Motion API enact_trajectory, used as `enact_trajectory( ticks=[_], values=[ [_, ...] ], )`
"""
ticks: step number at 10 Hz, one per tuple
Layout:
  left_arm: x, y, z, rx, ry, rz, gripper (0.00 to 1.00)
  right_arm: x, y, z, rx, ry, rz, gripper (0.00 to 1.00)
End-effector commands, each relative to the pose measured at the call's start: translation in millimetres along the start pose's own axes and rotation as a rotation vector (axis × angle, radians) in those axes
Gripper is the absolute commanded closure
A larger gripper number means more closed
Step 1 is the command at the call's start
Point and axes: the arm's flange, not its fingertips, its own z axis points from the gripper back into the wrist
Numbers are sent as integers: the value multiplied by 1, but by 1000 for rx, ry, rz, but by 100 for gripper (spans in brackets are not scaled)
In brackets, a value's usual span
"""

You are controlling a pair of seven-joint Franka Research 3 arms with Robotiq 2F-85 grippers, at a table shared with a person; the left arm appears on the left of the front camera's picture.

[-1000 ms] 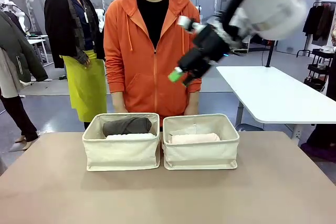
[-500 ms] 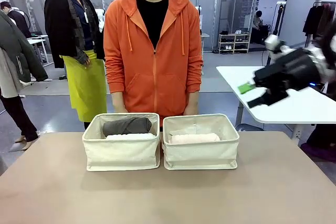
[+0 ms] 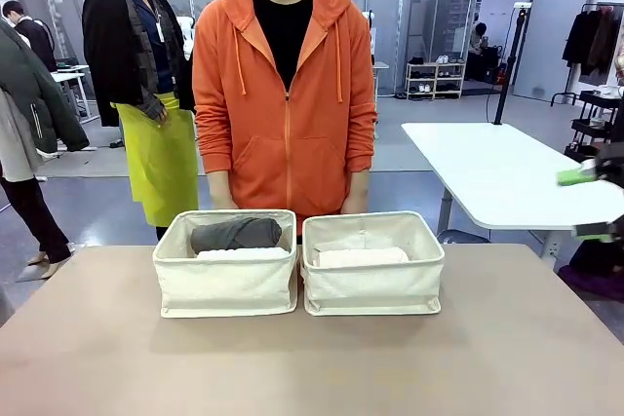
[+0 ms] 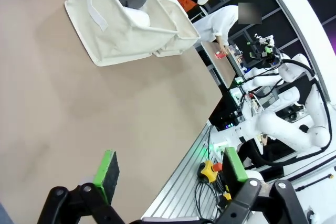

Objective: Divide the towels into two baskets.
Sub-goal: Pick up one hotel-folded towel from the bottom of the table and place it in the Fabric basket indicated by the person.

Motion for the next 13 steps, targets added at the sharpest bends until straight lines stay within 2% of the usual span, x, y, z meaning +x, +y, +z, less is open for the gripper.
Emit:
enact_trajectory(
  ticks=[1,4,6,7,13],
  values=[
    [1,-3,2,5,-8,9,0,-115,-53,-5,36,-162,-131,0],
    [1,-3,2,5,-8,9,0,-151,-81,-2,37,-207,-239,0],
    [1,-3,2,5,-8,9,0,-152,-87,-1,-12,-217,-288,0],
    [1,-3,2,5,-8,9,0,2,-32,69,22,-197,-218,0],
    [1,-3,2,5,-8,9,0,2,-32,69,22,-197,-218,0]
  ],
)
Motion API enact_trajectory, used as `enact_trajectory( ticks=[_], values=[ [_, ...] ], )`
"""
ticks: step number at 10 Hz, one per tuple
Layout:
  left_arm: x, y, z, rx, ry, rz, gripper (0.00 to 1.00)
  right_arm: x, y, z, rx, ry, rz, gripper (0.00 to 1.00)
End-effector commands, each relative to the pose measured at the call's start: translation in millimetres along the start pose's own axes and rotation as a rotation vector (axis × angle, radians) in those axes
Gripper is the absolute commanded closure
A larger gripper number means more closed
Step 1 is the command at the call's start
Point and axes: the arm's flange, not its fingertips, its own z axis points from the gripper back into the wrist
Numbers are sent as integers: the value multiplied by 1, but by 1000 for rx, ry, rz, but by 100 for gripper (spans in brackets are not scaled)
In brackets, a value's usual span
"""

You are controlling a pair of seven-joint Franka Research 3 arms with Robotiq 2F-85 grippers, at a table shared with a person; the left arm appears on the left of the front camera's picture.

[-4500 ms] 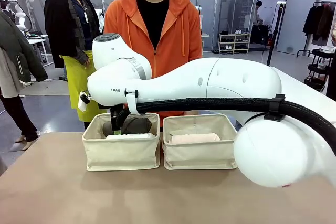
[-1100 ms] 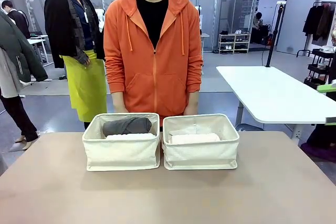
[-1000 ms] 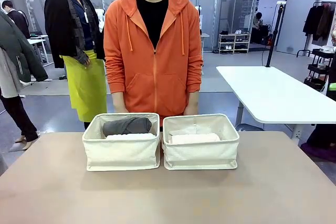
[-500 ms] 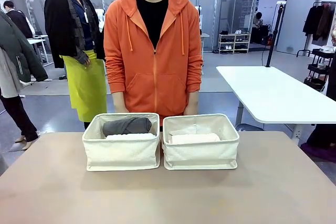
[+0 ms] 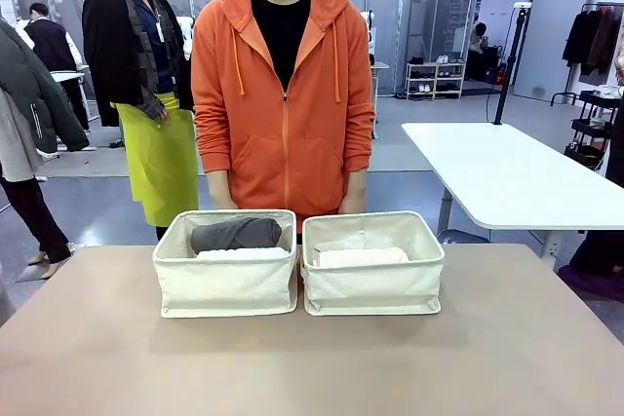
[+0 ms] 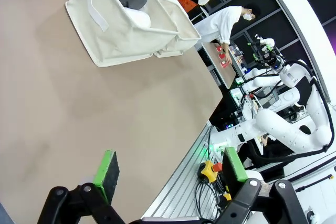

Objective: Divide the towels into two baskets.
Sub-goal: Pick up one hotel-folded towel from the bottom of the table and place it in the Fabric basket indicated by the person.

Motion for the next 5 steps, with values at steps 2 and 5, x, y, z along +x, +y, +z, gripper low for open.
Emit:
enact_trajectory(
  ticks=[2,5],
  values=[
    [1,-3,3,6,-10,9,0,-1,1,3,-1,-11,1,0],
    [1,-3,3,6,-10,9,0,-1,1,3,-1,-11,1,0]
  ],
)
